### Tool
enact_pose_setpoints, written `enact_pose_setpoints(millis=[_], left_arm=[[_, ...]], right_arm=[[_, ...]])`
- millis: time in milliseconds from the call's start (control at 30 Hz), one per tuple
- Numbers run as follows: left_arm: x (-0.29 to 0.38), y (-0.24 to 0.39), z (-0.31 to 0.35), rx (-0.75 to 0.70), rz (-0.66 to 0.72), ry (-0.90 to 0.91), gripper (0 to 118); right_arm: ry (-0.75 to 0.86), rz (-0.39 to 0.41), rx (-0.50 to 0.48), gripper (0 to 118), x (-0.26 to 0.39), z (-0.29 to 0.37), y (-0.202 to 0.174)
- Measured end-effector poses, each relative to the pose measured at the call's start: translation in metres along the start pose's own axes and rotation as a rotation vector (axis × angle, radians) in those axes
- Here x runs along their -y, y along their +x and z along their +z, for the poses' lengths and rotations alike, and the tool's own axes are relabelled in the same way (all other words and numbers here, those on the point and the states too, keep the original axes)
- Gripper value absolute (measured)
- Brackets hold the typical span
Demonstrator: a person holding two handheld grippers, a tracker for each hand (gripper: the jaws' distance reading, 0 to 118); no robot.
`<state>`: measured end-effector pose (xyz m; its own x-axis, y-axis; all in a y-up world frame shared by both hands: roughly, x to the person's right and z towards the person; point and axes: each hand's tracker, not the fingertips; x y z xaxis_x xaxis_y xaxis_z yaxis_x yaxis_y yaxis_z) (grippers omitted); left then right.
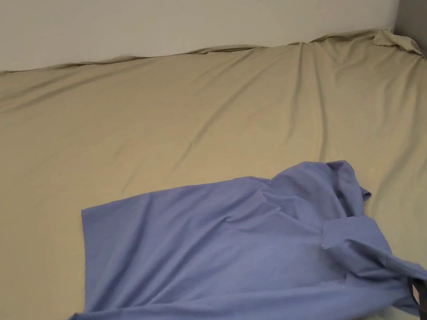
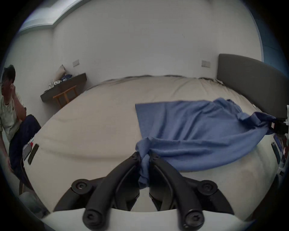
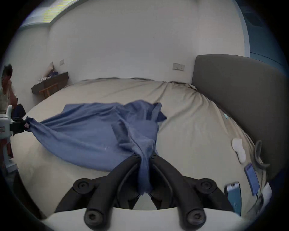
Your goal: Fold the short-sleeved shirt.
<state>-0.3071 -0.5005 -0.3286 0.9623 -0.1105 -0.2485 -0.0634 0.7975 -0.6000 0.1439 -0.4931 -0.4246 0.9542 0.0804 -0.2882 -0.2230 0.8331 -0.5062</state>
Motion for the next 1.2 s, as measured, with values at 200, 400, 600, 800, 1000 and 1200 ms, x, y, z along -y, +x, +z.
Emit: enact_pose_setpoints(millis=[200,400,600,800,1000,1200], left_arm=[[0.028,-0.007,0.043,-0.004,-0.051,-0.045,7],[0.047,0.000,0.064,-0.017,-0.147,-0.094,7],[0.044,-0.011,0.076,-0.008,-0.026,-0.077,77],[0.018,-0.028,0.152,-0.118,-0.018,0.065,118],[0.021,-0.031,0.226,-0.142,0.120,0.120,5],[0.028,-0.032,0.232,-0.183,0.100,0.089,0]], right_arm=[[-0.079,-0.012,-0.012,6,0.037,0.056,0.002],[-0.149,0.011,-0.024,6,0.064,0.079,-0.008],[-0.140,-0.017,0.016,56,0.055,0.084,-0.014],[0.018,-0.018,0.040,118,0.028,0.148,-0.009],[0.041,-0.017,0.057,78,0.022,0.189,-0.029],[0.085,-0.100,0.045,4,0.026,0.194,-0.032]])
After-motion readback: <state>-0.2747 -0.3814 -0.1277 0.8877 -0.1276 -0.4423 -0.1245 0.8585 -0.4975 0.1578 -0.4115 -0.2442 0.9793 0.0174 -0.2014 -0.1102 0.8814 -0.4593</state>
